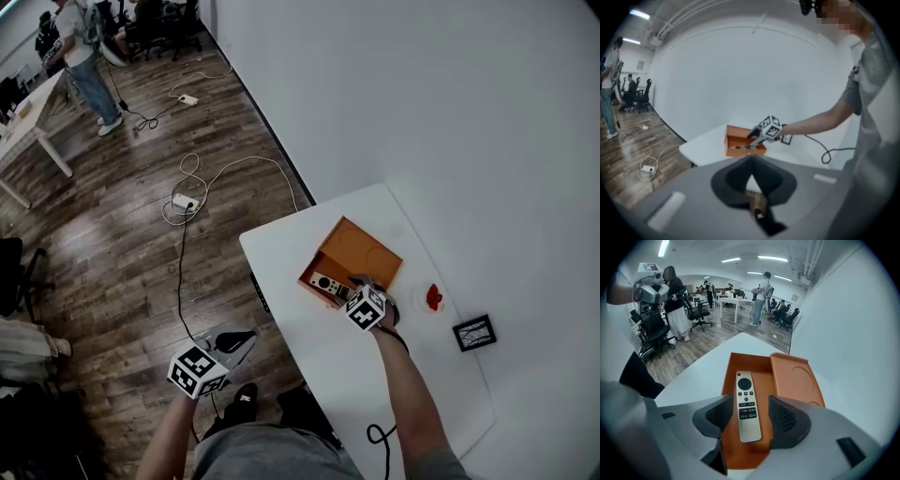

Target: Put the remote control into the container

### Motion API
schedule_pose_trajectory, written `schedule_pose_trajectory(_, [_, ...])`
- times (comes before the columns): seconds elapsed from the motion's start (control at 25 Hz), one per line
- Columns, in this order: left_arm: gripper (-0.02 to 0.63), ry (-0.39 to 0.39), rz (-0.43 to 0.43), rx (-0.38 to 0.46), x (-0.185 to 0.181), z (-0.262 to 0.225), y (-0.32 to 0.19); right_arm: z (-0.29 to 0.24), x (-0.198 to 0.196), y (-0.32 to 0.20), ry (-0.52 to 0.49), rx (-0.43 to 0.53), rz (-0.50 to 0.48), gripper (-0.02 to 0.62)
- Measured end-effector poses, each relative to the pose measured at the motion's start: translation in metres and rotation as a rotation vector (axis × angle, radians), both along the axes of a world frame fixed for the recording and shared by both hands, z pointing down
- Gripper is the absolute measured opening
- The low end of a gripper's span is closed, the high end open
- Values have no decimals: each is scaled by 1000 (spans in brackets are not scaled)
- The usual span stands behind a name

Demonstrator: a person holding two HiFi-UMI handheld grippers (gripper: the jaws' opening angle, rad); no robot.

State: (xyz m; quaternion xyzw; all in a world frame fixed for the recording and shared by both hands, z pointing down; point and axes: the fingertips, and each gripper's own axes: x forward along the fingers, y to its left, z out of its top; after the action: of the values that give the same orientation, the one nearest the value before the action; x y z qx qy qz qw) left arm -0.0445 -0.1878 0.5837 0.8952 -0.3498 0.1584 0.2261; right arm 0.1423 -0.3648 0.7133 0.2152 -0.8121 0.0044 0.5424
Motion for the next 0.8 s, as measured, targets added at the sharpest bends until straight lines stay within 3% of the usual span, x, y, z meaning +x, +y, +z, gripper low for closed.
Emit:
schedule_pose_trajectory(0.16, [2,-2,37,10,7,-3,-7,-13,7,9,-35,33,47,228])
schedule_pose_trajectory(0.2, [2,-1,47,13,9,-3,-8,-17,8,13,-50,43,62,188])
schedule_pose_trajectory(0.36, [2,3,93,21,18,-7,-10,-35,11,33,-99,76,107,147])
schedule_pose_trajectory(0.56, [2,-2,158,31,29,-7,-10,-64,11,50,-163,160,160,47])
schedule_pose_trajectory(0.8, [2,3,219,51,34,-13,-5,-93,10,84,-232,206,216,17])
